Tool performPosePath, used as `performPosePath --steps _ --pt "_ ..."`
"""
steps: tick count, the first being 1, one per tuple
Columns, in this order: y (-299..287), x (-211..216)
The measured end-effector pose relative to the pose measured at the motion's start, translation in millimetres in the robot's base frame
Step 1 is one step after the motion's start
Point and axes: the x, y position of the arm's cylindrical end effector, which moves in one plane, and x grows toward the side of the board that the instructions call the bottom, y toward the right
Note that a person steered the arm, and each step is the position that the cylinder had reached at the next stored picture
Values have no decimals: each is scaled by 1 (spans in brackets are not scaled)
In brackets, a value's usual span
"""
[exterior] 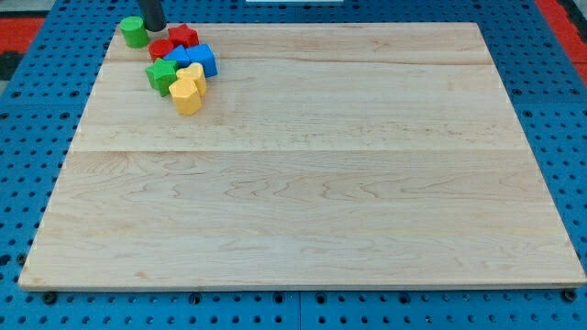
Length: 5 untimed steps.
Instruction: Adjust the green circle at the top left side of the board
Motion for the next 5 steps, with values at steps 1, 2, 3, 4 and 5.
performPosePath --steps 1,2,3,4,5 --pt "34 12" --pt "67 25" --pt "75 16" --pt "67 -5" --pt "16 -4"
